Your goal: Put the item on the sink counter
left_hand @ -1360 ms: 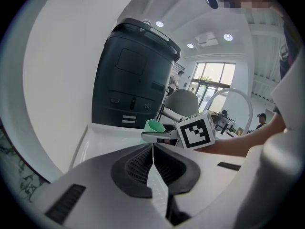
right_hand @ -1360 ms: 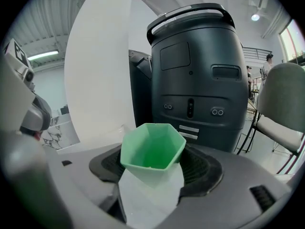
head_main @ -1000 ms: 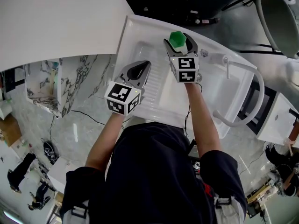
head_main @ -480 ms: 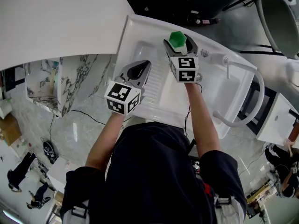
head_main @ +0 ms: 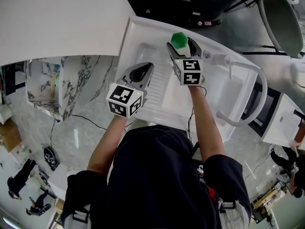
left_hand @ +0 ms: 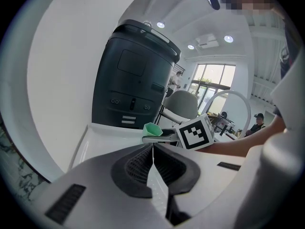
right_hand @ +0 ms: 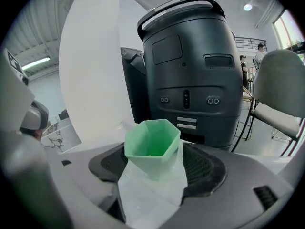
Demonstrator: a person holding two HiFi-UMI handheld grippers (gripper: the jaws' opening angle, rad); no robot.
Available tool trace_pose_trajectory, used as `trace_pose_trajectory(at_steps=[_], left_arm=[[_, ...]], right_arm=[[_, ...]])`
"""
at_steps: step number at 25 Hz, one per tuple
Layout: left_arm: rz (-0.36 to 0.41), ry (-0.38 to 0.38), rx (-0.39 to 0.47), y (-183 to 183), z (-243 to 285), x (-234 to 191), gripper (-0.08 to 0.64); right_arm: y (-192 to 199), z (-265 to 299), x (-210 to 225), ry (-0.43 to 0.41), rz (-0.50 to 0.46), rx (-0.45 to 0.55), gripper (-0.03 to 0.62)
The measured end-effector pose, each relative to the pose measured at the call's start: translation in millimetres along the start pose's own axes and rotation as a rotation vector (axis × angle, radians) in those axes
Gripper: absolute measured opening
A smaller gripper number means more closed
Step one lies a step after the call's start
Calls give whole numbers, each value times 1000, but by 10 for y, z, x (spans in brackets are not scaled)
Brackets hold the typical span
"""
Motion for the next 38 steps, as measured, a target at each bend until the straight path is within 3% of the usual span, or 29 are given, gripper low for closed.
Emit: trace_pose_trajectory(at_steps=[13,29,33,38], left_arm=[[25,23,36,-39,-173,71,17],[83,76,90,-73,-495,327,17],[105,87,105,-74,-623,400,17],[123,76,129,-103,-801,411,17]], right_arm=[[27,-292,-109,28,-43,-25,337],[108,-914,-366,59,-31,21,333],[130,-1089,-451,63,-25,53,302],[101,-1369,-513,110,-8,115,194]])
Point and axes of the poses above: the fingertips, and each gripper's own axes: z forward along the fingers, x to its right, y out of its underside, the point moved 9 cm from there along -z, backward along the fingers, and after that the axes turned 10 degrees about z, right-handed, at the moved point
